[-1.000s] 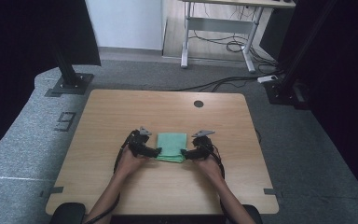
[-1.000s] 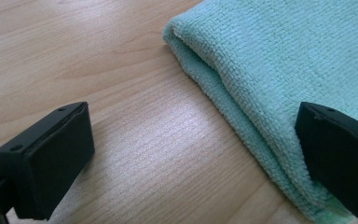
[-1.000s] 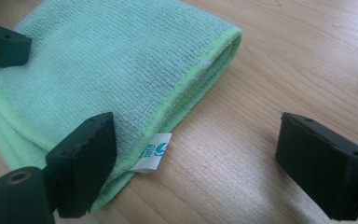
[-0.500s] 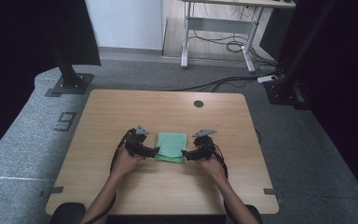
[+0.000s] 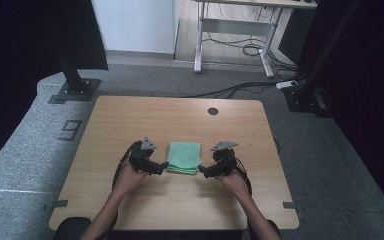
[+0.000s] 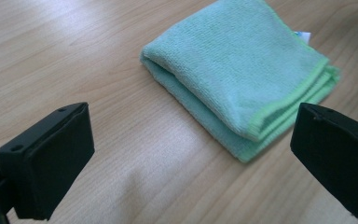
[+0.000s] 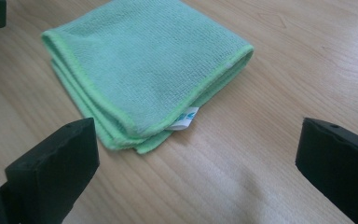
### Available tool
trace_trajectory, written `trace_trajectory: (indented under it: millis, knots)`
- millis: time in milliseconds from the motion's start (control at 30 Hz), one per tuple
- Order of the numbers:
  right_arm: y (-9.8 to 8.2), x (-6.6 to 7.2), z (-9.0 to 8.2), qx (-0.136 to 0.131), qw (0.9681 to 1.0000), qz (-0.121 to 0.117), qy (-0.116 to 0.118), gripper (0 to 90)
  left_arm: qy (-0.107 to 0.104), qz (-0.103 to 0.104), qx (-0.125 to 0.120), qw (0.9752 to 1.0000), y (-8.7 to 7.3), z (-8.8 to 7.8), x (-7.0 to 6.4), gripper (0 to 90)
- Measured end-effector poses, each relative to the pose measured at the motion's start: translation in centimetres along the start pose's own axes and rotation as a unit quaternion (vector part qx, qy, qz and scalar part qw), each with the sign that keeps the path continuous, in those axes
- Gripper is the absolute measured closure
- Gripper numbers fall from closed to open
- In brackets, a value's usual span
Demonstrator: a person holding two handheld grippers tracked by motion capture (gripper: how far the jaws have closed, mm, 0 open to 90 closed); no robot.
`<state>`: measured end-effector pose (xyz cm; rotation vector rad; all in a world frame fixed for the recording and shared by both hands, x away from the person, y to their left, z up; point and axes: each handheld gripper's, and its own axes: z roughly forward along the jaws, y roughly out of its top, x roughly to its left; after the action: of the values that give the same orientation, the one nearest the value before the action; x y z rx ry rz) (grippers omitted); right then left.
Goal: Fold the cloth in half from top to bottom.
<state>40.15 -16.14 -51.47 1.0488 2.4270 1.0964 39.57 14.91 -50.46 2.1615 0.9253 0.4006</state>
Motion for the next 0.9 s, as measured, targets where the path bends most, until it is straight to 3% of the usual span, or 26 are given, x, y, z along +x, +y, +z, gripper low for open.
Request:
trace_trajectory:
  millis: [667,900]
  knots:
    - [-1.6,0.6,-4.6,-0.022,0.9994,-0.023,-0.016,0.0,0.016,0.013,-0.013,0.9997,-2.7,-4.1,-0.3,0.0]
    - [-2.9,0.3,-5.8,-0.022,0.9995,-0.011,-0.020,0.0,0.025,0.008,-0.009,0.9996,-4.5,-5.2,-0.1,0.0]
